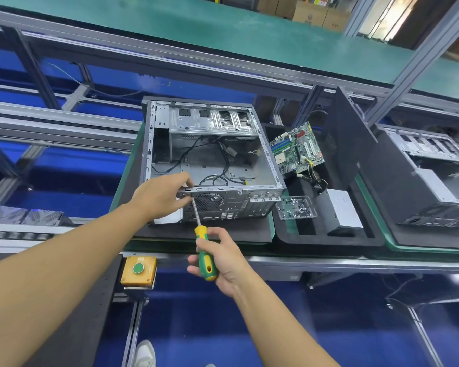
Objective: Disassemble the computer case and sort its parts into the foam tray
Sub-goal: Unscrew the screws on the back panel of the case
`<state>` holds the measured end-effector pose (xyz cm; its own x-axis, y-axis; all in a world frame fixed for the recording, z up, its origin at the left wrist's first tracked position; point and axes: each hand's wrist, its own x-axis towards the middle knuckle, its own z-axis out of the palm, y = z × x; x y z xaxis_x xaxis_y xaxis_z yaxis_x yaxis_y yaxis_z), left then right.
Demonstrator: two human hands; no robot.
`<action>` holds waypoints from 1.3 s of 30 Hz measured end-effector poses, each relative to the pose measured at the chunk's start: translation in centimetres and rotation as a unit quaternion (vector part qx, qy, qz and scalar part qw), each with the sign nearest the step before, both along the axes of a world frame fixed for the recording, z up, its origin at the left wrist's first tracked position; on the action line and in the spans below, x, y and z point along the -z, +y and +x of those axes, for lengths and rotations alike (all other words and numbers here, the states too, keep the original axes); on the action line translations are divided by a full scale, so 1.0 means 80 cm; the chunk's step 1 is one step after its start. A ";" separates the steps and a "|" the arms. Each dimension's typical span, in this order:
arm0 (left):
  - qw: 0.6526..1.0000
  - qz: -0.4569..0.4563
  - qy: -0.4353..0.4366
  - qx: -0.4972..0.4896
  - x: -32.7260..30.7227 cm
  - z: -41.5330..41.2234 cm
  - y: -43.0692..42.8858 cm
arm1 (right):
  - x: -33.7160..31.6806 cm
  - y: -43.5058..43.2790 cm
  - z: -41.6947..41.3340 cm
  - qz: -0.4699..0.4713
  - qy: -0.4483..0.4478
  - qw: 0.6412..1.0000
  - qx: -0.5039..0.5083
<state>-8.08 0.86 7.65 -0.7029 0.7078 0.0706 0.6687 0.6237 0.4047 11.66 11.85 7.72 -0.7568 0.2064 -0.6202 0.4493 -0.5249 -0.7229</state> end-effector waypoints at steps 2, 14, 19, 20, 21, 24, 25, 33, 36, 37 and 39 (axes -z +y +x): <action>1.000 0.000 0.009 0.005 -0.001 0.002 -0.001 | -0.001 0.000 -0.002 0.014 -0.007 1.000 0.000; 0.999 0.018 0.028 0.033 -0.001 0.005 -0.003 | 0.001 -0.004 -0.003 -0.014 0.011 1.000 0.002; 0.998 0.024 0.036 0.042 -0.002 0.005 -0.003 | 0.002 -0.002 -0.007 0.006 0.001 1.000 -0.002; 0.998 0.022 0.040 0.044 -0.002 0.004 -0.003 | 0.001 -0.002 -0.007 0.003 0.003 1.000 -0.001; 0.998 0.022 0.043 0.048 -0.001 0.004 -0.003 | 0.000 -0.002 -0.008 -0.006 0.004 1.000 0.000; 0.996 0.029 0.027 0.076 -0.003 -0.002 -0.001 | -0.001 -0.001 -0.011 -0.047 0.004 0.999 0.001; 0.994 0.029 0.016 0.099 -0.005 -0.006 0.001 | -0.001 -0.002 -0.012 -0.041 0.005 0.999 -0.003; 0.979 0.037 0.077 0.186 -0.004 -0.006 0.001 | 0.005 -0.001 -0.013 -0.005 0.017 1.000 -0.002; 0.975 0.053 0.094 0.197 -0.003 -0.006 0.000 | 0.008 0.001 -0.015 -0.013 0.014 1.000 -0.001; 0.975 0.054 0.094 0.193 -0.003 -0.006 0.000 | 0.008 0.002 -0.014 -0.015 0.013 1.000 0.000; 0.978 0.052 0.088 0.182 -0.003 -0.006 -0.001 | 0.009 0.004 -0.014 -0.016 0.012 1.000 0.001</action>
<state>-8.59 0.76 7.86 -0.3756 0.8920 0.2516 0.9038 0.2926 0.3122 10.57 12.16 6.97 -0.7714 0.1873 -0.6082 0.4311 -0.5492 -0.7159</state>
